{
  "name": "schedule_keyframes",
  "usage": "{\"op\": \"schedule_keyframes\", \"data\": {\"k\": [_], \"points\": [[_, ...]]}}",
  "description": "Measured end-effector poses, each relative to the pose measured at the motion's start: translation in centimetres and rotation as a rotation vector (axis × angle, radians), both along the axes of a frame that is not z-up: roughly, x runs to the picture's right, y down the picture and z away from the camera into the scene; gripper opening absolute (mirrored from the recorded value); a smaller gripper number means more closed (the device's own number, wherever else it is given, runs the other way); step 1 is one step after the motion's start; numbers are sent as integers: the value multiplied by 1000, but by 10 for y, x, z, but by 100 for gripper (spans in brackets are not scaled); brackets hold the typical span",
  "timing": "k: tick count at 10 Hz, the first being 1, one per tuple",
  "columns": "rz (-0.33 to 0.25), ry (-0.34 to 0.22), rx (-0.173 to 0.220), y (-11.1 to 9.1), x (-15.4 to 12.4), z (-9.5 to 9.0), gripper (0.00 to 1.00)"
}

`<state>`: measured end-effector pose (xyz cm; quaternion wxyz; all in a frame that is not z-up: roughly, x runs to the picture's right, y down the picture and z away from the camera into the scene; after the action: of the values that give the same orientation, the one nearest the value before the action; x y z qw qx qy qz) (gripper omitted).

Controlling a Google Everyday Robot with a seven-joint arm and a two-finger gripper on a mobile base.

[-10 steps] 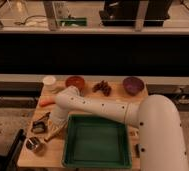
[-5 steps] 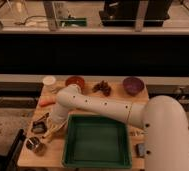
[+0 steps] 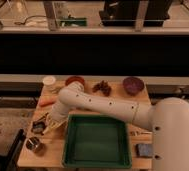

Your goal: Place banana in table surface

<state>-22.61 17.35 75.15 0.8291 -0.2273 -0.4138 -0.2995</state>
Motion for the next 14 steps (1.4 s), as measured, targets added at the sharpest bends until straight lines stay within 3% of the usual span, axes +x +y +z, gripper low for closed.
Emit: {"op": "schedule_keyframes", "data": {"k": [7,14], "points": [[32,-40,79,-17,7,-41,4],[13,-47,90,-16,1,-45,4]]}}
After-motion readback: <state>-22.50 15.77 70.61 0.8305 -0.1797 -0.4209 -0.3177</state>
